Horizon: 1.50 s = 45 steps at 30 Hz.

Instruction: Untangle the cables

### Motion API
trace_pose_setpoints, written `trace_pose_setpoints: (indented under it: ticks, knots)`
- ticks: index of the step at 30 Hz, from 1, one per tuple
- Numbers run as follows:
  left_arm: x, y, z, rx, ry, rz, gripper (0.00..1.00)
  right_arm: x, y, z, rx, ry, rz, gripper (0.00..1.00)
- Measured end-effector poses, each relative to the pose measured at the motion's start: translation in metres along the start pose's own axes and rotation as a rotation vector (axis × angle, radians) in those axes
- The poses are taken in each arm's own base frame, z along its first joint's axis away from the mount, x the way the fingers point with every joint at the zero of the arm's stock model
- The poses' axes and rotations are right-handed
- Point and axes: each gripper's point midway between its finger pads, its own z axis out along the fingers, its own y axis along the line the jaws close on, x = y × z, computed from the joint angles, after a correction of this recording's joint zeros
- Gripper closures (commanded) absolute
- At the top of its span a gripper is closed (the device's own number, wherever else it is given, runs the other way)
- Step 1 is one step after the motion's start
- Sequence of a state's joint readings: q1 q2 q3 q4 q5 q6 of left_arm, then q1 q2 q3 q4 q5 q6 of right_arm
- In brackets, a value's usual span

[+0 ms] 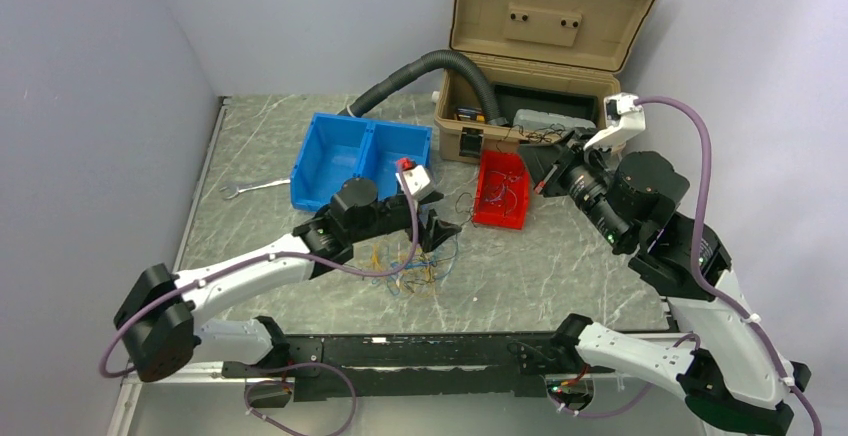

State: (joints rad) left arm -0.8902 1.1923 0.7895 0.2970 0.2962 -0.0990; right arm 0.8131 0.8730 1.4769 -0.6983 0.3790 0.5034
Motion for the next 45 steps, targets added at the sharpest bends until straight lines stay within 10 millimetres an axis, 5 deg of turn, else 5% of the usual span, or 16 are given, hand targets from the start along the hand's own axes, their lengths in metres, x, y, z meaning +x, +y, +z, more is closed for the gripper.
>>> trace_pose_setpoints:
  ticks: [4,6,10,11,15,19,23,29,34,38,45]
  knots:
    - [-0.006,0.006,0.02,0.001,-0.024,0.016,0.18,-0.002,0.002,-0.001,-0.01,-0.01,0.019,1.0]
    - [-0.009,0.007,0.027,0.003,-0.035,0.019,0.27,-0.001,0.002,-0.001,-0.011,-0.012,0.027,1.0]
    - [-0.023,0.011,0.046,0.009,-0.048,0.016,0.96,0.0,0.002,-0.001,-0.01,-0.011,0.038,1.0]
    - [-0.026,0.011,0.05,0.01,-0.054,0.007,1.0,-0.001,0.002,-0.002,-0.011,-0.013,0.043,1.0]
    - [-0.024,0.011,0.051,0.007,-0.067,-0.016,1.0,-0.001,-0.004,-0.004,0.008,-0.03,0.063,1.0]
    - [0.007,0.01,0.034,-0.02,-0.026,-0.083,1.0,0.004,-0.025,-0.008,0.09,-0.055,0.067,1.0]
    - [0.05,0.012,-0.004,-0.109,0.062,-0.188,1.0,-0.001,-0.056,-0.018,0.236,-0.105,0.052,1.0]
    - [0.083,0.04,-0.073,-0.344,0.141,-0.372,1.0,-0.013,-0.116,-0.054,0.518,-0.208,0.029,1.0]
    - [0.118,0.048,-0.129,-0.512,0.205,-0.477,1.0,-0.013,-0.136,-0.073,0.579,-0.265,0.033,1.0]
    - [0.123,0.048,-0.156,-0.598,0.214,-0.516,1.0,0.001,-0.123,-0.052,0.514,-0.205,-0.014,1.0]
    - [0.129,0.052,-0.2,-0.753,0.19,-0.57,1.0,0.062,-0.063,0.042,0.282,0.05,-0.152,1.0]
